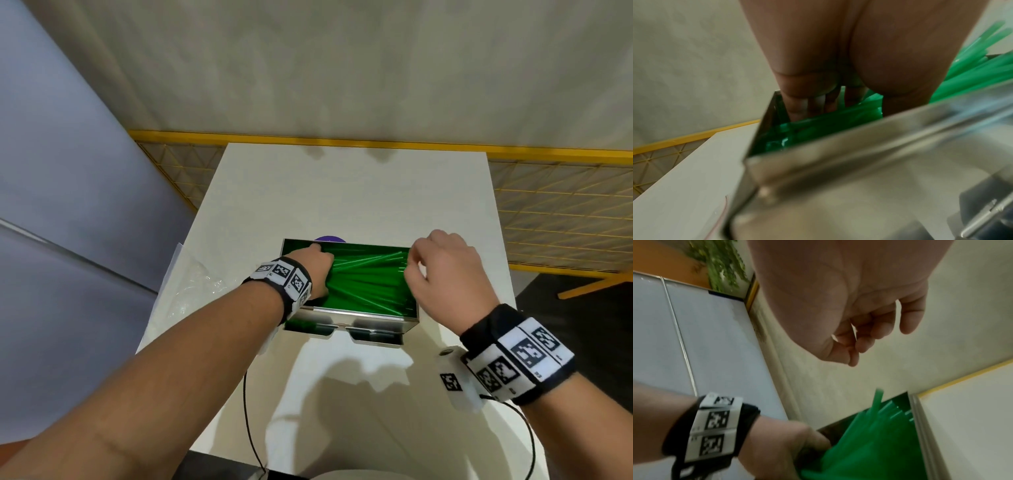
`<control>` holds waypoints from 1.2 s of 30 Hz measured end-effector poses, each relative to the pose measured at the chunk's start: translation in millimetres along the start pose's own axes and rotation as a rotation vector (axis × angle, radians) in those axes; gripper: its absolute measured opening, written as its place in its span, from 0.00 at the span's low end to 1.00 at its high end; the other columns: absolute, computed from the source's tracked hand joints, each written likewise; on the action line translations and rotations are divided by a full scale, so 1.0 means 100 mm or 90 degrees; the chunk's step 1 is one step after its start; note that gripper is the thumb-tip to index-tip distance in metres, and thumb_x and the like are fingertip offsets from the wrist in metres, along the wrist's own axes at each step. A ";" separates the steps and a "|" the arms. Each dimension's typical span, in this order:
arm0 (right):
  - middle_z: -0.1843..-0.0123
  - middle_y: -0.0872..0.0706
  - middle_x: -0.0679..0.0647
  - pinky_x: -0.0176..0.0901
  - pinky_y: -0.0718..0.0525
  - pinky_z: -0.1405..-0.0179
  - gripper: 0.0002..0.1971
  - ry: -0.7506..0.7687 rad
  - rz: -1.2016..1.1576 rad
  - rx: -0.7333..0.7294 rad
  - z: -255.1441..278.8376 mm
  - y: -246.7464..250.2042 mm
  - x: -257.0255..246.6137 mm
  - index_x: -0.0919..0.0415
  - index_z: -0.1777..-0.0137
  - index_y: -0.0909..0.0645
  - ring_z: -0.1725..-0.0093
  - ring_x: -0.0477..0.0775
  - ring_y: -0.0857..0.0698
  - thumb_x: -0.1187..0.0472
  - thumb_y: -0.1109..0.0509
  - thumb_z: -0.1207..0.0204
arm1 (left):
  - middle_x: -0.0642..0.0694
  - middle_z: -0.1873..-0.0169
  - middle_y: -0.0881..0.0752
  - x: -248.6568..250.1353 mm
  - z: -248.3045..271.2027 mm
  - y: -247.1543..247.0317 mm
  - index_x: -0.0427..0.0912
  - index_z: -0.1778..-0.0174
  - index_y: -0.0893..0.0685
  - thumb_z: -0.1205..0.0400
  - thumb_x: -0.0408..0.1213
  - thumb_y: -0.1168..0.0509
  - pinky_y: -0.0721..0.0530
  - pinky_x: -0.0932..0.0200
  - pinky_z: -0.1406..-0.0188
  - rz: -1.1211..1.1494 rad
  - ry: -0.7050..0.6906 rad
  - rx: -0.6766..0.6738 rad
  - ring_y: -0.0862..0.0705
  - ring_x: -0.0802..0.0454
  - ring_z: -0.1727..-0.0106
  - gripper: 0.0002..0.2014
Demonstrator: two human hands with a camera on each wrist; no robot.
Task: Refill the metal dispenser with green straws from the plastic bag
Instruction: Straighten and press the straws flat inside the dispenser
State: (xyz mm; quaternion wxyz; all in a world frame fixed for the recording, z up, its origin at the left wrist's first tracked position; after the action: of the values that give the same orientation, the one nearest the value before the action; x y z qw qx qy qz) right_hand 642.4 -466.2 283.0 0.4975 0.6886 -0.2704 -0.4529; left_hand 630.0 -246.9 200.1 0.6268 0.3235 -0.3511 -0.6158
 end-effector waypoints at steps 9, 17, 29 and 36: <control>0.50 0.17 0.53 0.51 0.19 0.51 0.14 -0.007 0.101 -0.204 0.00 -0.31 0.12 0.53 0.39 0.15 0.47 0.59 0.18 0.51 0.36 0.18 | 0.41 0.40 0.21 0.01 -0.02 0.01 0.43 0.37 0.20 0.23 0.47 0.25 0.12 0.44 0.44 -0.008 -0.009 0.003 0.15 0.41 0.44 0.22; 0.64 0.17 0.50 0.47 0.22 0.63 0.14 -0.015 0.098 -0.163 0.00 -0.38 0.13 0.56 0.59 0.16 0.62 0.57 0.18 0.55 0.38 0.15 | 0.42 0.43 0.19 0.00 0.01 -0.01 0.43 0.37 0.21 0.21 0.46 0.27 0.13 0.45 0.44 -0.004 -0.015 0.016 0.16 0.42 0.44 0.20; 0.69 0.13 0.49 0.48 0.20 0.65 0.09 -0.115 -0.041 -0.082 0.33 0.64 0.47 0.52 0.67 0.15 0.66 0.55 0.16 0.59 0.30 0.26 | 0.40 0.39 0.20 0.02 -0.04 -0.04 0.40 0.33 0.21 0.19 0.43 0.27 0.15 0.48 0.45 0.007 -0.021 0.019 0.16 0.40 0.41 0.20; 0.75 0.25 0.49 0.52 0.22 0.71 0.13 -0.121 -0.094 0.103 0.42 1.13 0.65 0.53 0.73 0.26 0.70 0.51 0.22 0.55 0.38 0.26 | 0.44 0.46 0.17 0.00 0.01 0.10 0.43 0.37 0.20 0.30 0.43 0.23 0.12 0.47 0.45 0.043 -0.050 0.039 0.15 0.43 0.45 0.25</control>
State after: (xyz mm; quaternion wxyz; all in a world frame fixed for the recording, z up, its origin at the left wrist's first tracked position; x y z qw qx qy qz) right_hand 643.2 -578.8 361.0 0.3777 0.6985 -0.3010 -0.5280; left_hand 634.3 -246.1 209.1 0.6226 0.3059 -0.4046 -0.5959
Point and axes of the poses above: each hand's wrist, its own z-axis away from the middle knuckle, its own y-axis out of the back of the hand, x = y × z, the point moved 5 cm from there along -z, towards the middle knuckle
